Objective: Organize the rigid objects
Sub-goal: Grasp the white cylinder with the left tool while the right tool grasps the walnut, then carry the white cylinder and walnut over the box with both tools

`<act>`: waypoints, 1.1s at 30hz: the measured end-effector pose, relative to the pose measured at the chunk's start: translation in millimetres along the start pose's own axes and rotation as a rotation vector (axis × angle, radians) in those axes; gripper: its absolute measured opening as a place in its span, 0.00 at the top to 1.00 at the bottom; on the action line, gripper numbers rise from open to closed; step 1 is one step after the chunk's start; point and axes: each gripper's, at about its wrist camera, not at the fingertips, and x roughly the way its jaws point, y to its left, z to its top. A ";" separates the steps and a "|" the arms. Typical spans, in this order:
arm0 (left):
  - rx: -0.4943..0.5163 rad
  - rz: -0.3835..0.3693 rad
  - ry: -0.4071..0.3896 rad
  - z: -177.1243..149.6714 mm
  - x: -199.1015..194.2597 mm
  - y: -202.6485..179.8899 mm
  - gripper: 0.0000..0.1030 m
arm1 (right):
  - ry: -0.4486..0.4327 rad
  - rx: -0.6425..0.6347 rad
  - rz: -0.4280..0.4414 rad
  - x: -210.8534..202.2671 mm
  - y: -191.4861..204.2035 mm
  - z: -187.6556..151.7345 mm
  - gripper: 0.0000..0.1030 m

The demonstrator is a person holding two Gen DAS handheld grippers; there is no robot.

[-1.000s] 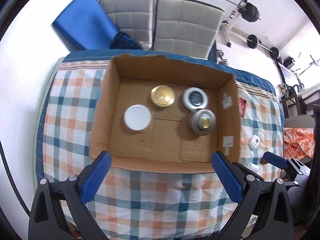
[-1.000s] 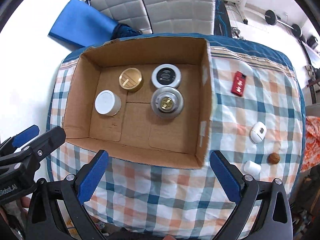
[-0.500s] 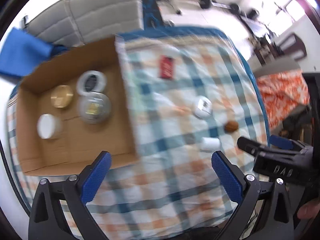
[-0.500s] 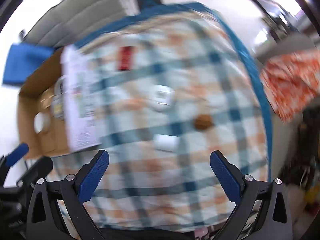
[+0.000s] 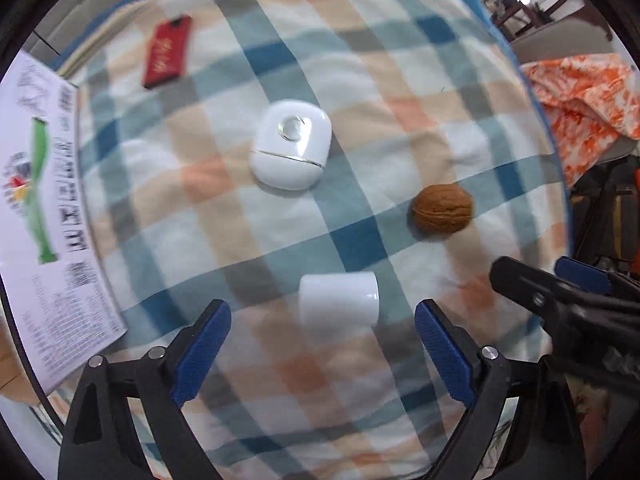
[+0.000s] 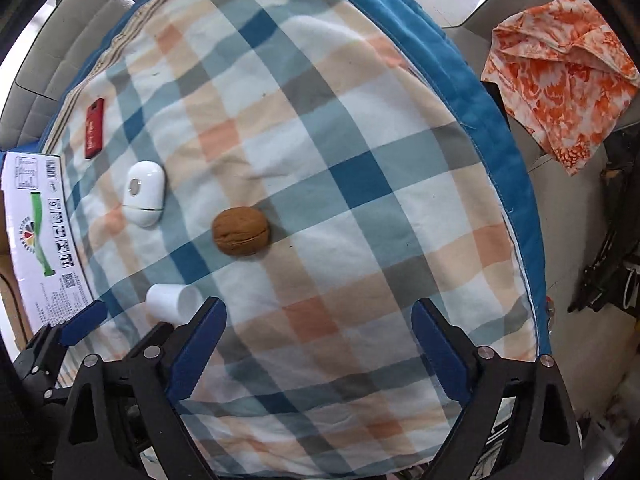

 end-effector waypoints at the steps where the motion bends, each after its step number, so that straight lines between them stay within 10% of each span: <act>1: 0.000 0.002 0.019 2.3 8.6 -1.2 0.37 | 0.004 -0.003 0.010 3.8 -1.3 2.7 0.07; 2: -0.004 0.009 0.044 3.9 17.4 -0.7 0.61 | 0.006 -0.007 0.014 7.3 -0.8 5.2 0.07; 3: -0.010 0.009 0.064 4.9 23.1 1.3 0.62 | 0.008 -0.009 0.018 9.8 0.5 7.7 0.07; 11: -0.133 0.036 0.009 16.1 15.1 44.4 0.62 | 0.005 -0.033 0.094 23.9 32.5 30.3 0.12; 20: -0.149 0.057 -0.003 25.7 13.1 56.8 0.62 | 0.052 -0.061 -0.024 52.0 57.3 42.5 0.57; 33: -0.121 0.040 -0.067 22.2 -19.6 43.6 0.62 | 0.008 -0.108 -0.011 28.3 62.1 11.8 0.58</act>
